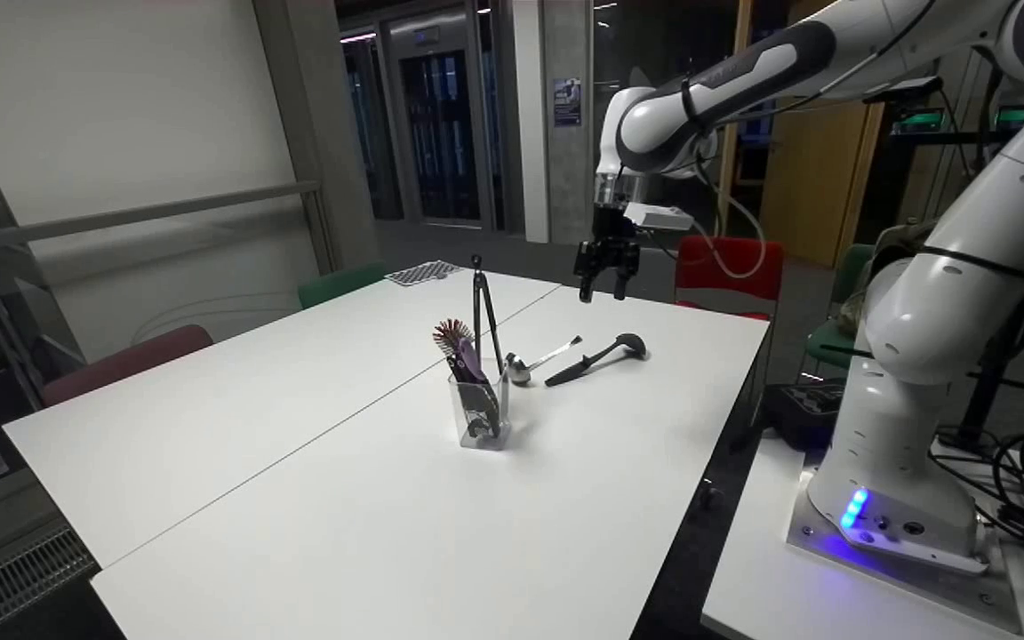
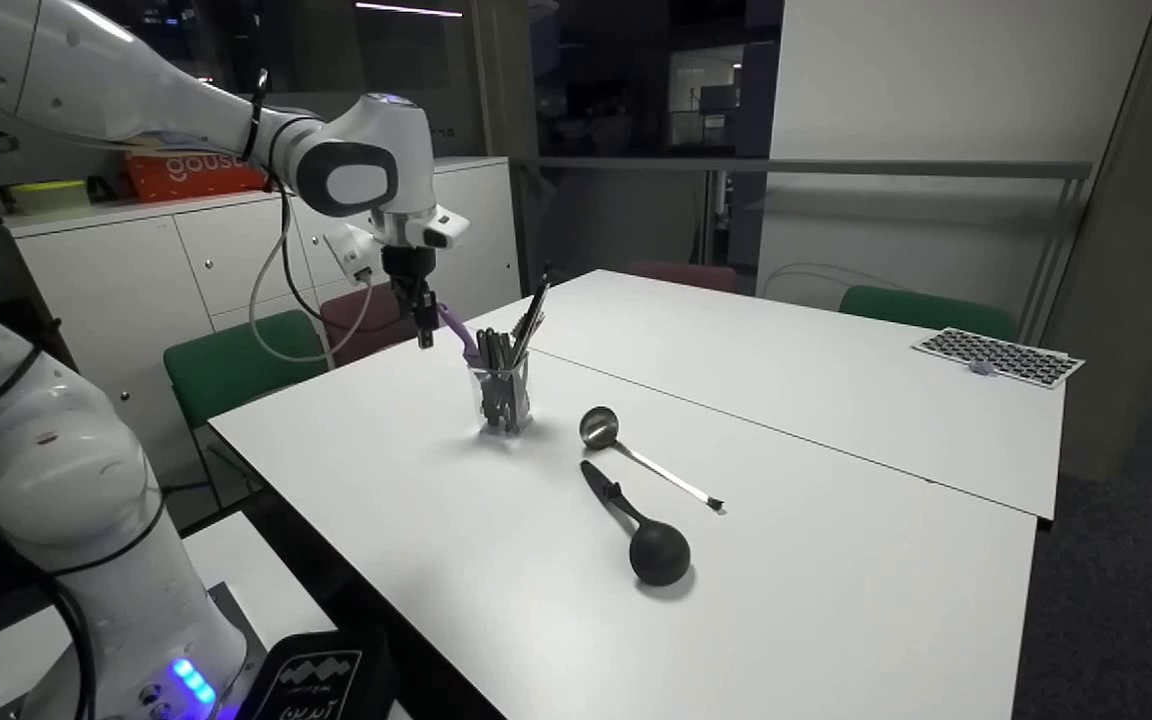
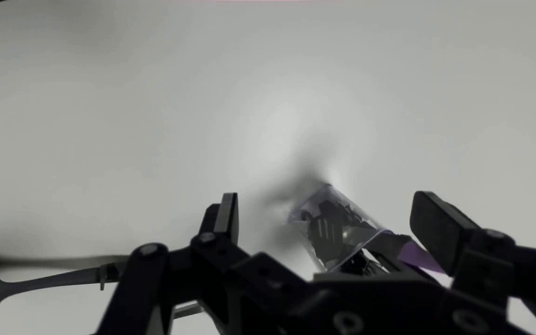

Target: Pick up the spoon and put it in the cup

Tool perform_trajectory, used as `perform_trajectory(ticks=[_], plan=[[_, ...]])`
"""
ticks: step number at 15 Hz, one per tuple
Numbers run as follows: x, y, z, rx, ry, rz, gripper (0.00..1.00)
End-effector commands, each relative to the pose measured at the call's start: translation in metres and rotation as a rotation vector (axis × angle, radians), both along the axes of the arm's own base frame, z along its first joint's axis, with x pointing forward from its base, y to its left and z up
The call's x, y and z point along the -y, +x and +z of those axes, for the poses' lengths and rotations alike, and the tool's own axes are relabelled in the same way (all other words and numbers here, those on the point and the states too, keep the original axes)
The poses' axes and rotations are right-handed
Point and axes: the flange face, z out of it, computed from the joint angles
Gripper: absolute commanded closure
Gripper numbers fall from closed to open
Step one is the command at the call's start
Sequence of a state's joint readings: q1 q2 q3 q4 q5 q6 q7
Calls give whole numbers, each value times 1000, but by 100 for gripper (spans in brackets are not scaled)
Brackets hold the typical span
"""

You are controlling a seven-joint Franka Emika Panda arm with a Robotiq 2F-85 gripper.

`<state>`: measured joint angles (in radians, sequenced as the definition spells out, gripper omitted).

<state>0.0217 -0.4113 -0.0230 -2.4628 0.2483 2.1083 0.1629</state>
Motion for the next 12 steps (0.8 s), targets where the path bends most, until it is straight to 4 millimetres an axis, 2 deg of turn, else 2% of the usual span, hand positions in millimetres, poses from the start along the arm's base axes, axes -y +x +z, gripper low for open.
perform_trajectory(ticks=[1, 8, 10, 12], plan=[[18, 22, -7, 6, 8, -201, 0], [96, 42, -52, -87, 17, -581, 0], [109, 46, -60, -121, 30, -688, 0], [104, 52, -58, -156, 94, -776, 0]])
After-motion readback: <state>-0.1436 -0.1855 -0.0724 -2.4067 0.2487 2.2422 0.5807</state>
